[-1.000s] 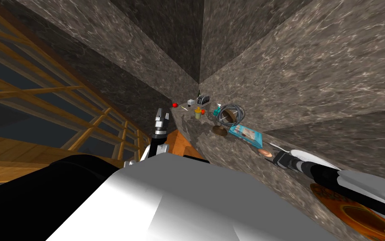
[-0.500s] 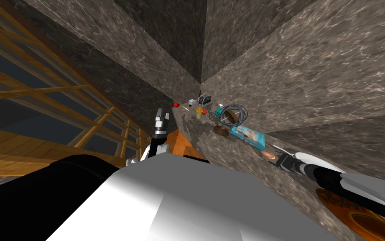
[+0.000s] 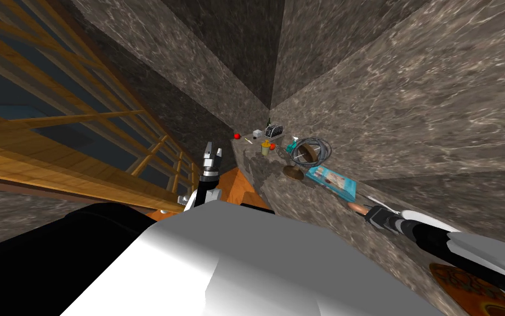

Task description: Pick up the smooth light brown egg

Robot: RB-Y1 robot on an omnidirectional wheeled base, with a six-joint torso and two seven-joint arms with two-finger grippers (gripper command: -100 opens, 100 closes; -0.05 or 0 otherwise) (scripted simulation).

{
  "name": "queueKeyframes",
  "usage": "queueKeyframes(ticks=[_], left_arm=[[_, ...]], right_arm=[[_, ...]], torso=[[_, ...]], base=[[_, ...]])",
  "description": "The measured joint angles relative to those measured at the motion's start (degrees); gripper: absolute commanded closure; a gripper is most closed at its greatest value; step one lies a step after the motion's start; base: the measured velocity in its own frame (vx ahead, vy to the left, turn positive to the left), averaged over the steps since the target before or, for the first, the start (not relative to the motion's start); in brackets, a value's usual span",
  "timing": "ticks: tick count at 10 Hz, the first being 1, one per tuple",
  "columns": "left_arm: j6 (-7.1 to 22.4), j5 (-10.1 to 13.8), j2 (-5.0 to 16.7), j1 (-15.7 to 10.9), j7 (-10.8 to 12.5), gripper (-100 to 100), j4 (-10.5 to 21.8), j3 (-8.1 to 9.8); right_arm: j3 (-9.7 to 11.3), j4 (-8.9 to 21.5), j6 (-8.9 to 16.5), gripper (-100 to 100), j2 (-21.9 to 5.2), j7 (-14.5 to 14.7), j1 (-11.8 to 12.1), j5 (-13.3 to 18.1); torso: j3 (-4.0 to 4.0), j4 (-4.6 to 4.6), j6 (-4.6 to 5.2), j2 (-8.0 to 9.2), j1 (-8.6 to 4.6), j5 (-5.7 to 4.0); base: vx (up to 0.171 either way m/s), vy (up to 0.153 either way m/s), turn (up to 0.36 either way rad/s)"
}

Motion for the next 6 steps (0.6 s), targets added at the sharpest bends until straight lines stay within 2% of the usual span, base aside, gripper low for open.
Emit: queueKeyframes(ticks=[3,4,5,6], left_arm=[[0.0,0.0,0.0,0.0,0.0,0,0.0,0.00],[0.0,0.0,0.0,0.0,0.0,0,0.0,0.00],[0.0,0.0,0.0,0.0,0.0,0,0.0,0.00],[0.0,0.0,0.0,0.0,0.0,0,0.0,0.01]], right_arm=[[0.0,0.0,0.0,100,0.0,0.0,0.0,0.0],[0.0,0.0,0.0,0,0.0,0.0,0.0,0.0],[0.0,0.0,0.0,100,0.0,0.0,0.0,0.0],[-0.1,-0.4,-0.1,100,-0.1,0.2,-0.1,0.1]], torso=[[-0.07,-0.04,0.00,-0.10,0.00,-0.01],[-0.07,-0.03,0.00,-0.10,0.01,-0.01],[-0.07,-0.03,0.00,-0.10,0.01,0.00],[-0.09,-0.05,0.14,-0.16,0.03,0.01]], base=[[0.000,0.000,0.000],[0.000,0.000,0.000],[0.040,0.006,-0.218],[0.074,0.036,-0.336]])
